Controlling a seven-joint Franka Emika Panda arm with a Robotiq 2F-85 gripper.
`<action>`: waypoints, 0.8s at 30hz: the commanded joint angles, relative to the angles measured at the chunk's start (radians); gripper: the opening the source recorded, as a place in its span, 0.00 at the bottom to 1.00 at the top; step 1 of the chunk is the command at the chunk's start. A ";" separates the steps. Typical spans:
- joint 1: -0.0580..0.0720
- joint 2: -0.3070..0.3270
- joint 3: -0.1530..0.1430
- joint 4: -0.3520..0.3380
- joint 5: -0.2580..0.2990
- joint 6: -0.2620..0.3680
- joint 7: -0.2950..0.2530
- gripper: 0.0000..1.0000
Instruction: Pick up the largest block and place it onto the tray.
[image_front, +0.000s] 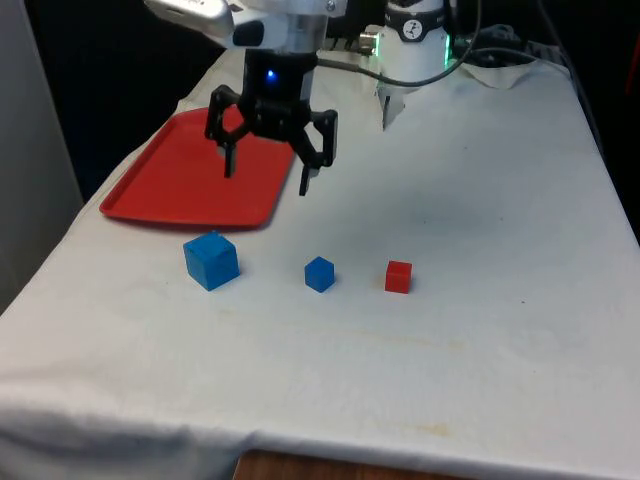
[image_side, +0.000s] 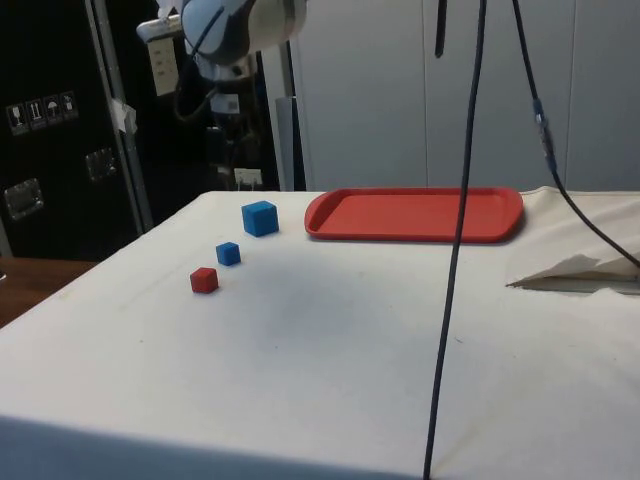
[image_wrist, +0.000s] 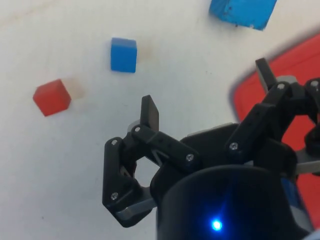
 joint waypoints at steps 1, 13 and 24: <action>-0.009 0.012 0.005 0.007 0.013 0.010 0.001 1.00; -0.016 0.085 -0.004 0.023 0.090 0.067 0.010 1.00; -0.018 0.138 -0.019 0.044 0.137 0.093 0.045 1.00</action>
